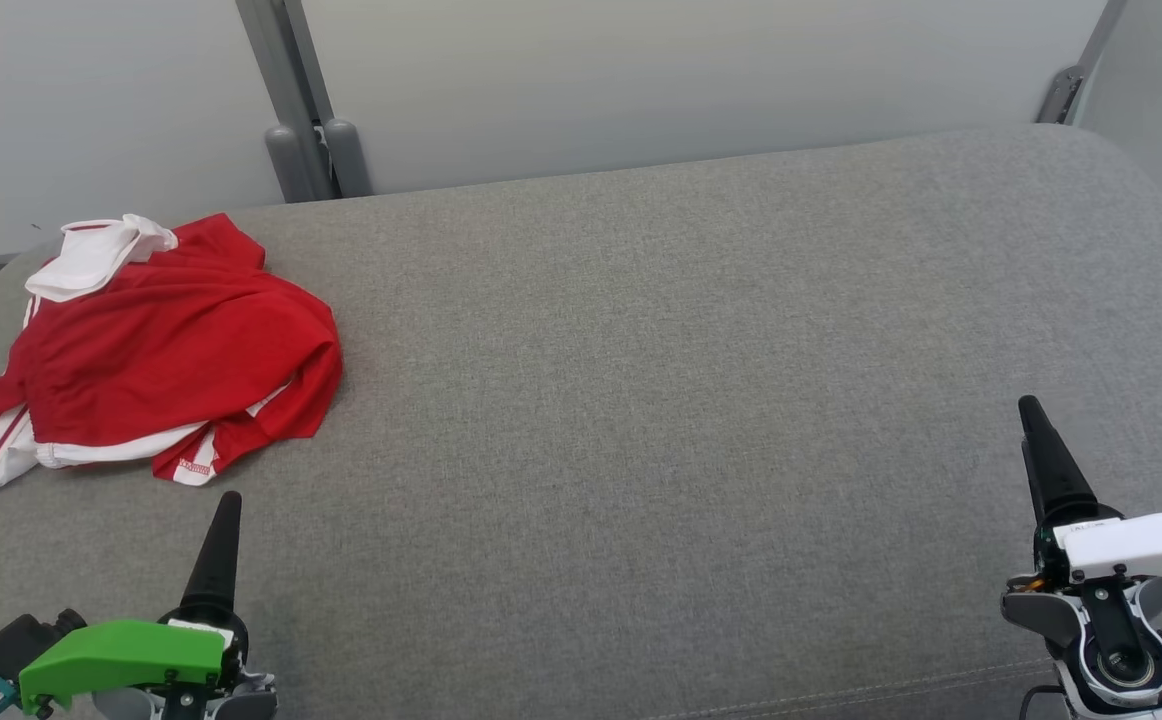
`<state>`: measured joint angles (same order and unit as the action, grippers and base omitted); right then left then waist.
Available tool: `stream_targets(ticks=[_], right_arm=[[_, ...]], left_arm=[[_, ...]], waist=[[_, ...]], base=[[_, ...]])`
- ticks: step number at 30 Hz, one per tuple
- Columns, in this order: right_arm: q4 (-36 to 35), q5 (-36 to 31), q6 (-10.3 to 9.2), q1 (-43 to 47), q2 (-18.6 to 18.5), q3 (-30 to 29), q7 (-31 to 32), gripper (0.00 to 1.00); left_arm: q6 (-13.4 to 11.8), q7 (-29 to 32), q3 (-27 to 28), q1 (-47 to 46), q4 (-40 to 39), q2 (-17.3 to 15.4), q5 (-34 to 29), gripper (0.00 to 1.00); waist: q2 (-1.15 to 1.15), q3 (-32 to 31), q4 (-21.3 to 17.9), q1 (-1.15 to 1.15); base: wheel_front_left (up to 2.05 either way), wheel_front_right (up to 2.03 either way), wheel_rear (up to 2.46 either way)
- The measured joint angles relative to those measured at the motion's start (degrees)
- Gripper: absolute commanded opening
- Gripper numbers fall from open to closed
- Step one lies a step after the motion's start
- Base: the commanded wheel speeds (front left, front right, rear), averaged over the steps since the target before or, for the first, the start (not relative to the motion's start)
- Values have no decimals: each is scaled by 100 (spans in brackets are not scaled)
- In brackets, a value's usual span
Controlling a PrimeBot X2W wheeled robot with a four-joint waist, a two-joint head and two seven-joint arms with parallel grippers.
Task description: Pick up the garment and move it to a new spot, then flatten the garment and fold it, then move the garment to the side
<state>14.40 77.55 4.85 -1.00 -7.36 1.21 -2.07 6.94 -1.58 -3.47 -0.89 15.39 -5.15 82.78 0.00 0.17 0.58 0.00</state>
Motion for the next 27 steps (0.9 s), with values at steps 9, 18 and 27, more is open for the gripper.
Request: stream_targets(ticks=[9,18,27], right_arm=[[-107,-820,-181,-1,-82,213,-108,100],[-177,-1606,-276,-1,-108,433,-245,100],[-218,-2421,-411,-1,-164,639,-374,100]], left_arm=[[-99,-108,7,-1,-154,-2,-694,100],[-174,-265,-22,-1,-302,-2,-1519,100],[-207,-404,-46,7,-398,-11,-2376,100]], waist=[[0,-3,13,0],[0,-3,19,0],[0,-6,39,0]], base=[[0,0,0],[0,0,0],[0,0,0]])
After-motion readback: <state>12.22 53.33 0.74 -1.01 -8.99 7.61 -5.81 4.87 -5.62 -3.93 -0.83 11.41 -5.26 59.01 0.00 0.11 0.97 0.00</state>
